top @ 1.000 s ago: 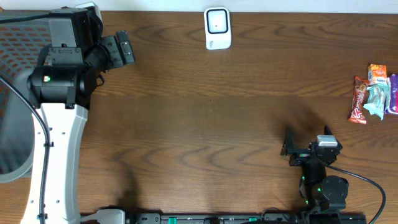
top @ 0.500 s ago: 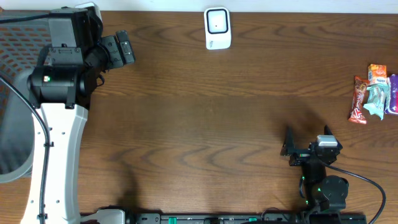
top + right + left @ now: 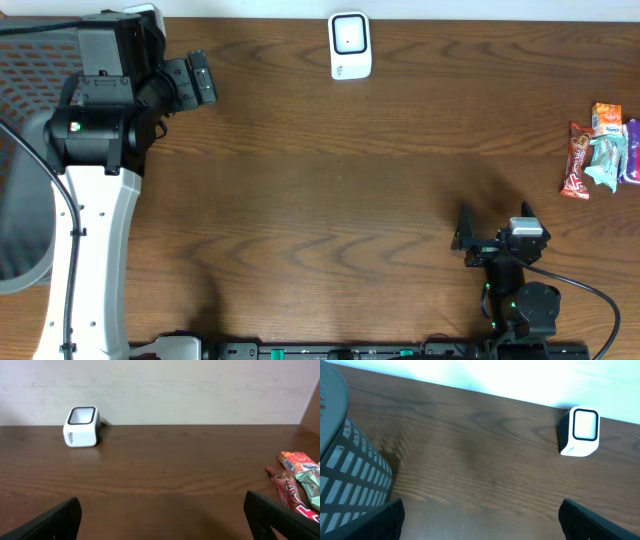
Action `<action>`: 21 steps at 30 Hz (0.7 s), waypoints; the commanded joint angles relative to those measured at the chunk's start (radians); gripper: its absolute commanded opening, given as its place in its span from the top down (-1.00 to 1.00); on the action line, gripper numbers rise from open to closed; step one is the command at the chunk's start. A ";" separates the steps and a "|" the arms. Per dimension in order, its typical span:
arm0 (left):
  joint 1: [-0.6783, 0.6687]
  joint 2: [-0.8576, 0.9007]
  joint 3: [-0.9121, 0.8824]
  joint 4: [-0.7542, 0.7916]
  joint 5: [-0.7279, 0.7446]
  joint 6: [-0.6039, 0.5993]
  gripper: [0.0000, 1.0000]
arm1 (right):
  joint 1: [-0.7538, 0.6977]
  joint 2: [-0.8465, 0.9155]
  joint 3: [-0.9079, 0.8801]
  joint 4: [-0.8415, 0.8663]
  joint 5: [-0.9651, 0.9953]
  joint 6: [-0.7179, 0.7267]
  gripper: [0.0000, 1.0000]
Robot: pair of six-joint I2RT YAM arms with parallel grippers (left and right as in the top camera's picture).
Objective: Scan the item barcode
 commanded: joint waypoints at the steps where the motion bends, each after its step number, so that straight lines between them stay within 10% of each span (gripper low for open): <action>1: 0.003 0.006 0.010 0.000 -0.012 0.028 -0.96 | 0.007 -0.008 -0.002 -0.004 -0.008 0.004 -0.98; 21: 0.003 0.010 -0.001 -0.055 -0.012 0.024 -0.96 | 0.007 -0.008 -0.002 -0.004 -0.008 0.004 -0.98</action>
